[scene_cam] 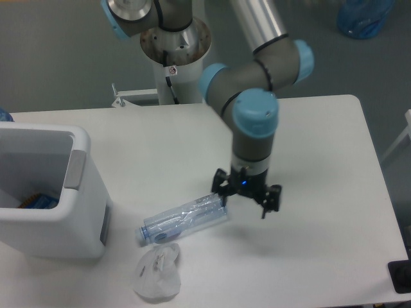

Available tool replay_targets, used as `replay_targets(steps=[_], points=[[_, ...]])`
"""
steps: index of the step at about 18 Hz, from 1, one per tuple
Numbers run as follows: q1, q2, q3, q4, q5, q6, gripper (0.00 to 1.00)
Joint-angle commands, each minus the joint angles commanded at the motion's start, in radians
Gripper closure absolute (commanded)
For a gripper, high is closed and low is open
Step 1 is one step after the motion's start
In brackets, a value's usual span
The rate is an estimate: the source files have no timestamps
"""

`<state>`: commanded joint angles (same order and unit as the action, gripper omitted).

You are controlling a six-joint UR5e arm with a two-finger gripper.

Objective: Place the trash in the trash can
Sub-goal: 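Move the gripper over the crumpled white tissue and lower it, then close the gripper on the white tissue and lift it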

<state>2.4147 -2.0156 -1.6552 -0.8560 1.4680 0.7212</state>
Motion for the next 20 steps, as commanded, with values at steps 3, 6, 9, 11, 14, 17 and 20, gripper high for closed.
replay_targets(steps=[3,6,9,11,14,17,20], points=[[-0.038,-0.017,0.015,0.0,-0.003,-0.028,0.0],[-0.075,-0.064,0.058,0.0,-0.053,-0.084,0.0],[-0.097,-0.104,0.109,0.0,-0.103,-0.155,0.0],[-0.108,-0.129,0.121,0.0,-0.109,-0.175,0.0],[-0.127,-0.149,0.124,0.0,-0.133,-0.177,0.0],[-0.147,-0.178,0.126,0.002,-0.138,-0.184,0.0],[-0.149,-0.193,0.135,0.002,-0.138,-0.198,0.21]])
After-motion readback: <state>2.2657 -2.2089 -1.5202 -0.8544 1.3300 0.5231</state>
